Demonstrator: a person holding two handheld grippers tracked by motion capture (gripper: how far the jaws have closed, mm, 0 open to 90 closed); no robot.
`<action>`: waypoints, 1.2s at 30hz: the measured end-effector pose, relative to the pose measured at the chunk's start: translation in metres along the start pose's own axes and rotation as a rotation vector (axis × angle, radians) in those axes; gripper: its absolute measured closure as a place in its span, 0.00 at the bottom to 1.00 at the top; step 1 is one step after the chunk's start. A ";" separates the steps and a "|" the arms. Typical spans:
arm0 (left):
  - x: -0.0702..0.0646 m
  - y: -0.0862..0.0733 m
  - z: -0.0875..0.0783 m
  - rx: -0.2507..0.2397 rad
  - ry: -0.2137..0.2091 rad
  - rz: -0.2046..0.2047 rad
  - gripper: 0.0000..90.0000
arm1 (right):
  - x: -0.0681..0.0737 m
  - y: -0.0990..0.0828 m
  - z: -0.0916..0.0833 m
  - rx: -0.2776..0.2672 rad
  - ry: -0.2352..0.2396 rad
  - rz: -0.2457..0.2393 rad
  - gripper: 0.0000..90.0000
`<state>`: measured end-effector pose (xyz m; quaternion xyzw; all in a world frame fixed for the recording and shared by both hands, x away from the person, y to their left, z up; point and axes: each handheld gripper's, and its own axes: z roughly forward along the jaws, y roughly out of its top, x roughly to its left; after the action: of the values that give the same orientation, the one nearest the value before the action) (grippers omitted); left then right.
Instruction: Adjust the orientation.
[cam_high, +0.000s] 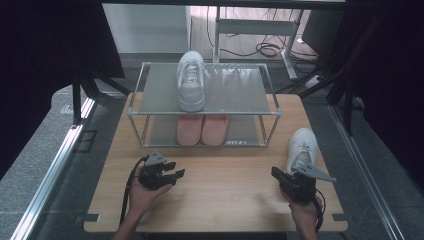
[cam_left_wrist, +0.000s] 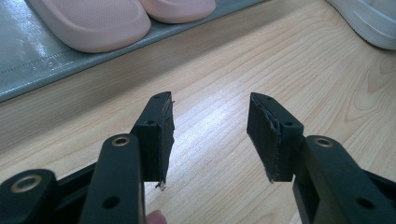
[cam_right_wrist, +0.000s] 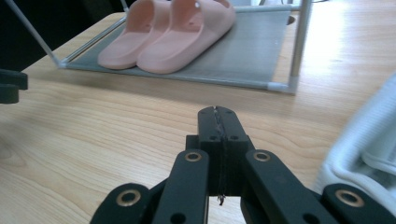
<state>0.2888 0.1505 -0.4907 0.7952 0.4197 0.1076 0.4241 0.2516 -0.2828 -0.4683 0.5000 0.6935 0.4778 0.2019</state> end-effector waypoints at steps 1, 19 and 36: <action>0.000 0.000 0.000 0.001 0.000 0.003 0.57 | -0.001 -0.001 -0.001 0.000 -0.004 0.002 1.00; 0.001 0.000 0.000 0.003 0.003 0.002 0.57 | -0.011 -0.011 0.003 0.063 -0.169 -0.053 1.00; 0.002 -0.001 0.001 0.013 -0.002 0.005 0.57 | -0.022 -0.027 -0.013 0.073 -0.183 -0.009 1.00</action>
<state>0.2901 0.1512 -0.4922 0.7992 0.4178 0.1051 0.4192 0.2372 -0.3098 -0.4900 0.5454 0.6914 0.4036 0.2480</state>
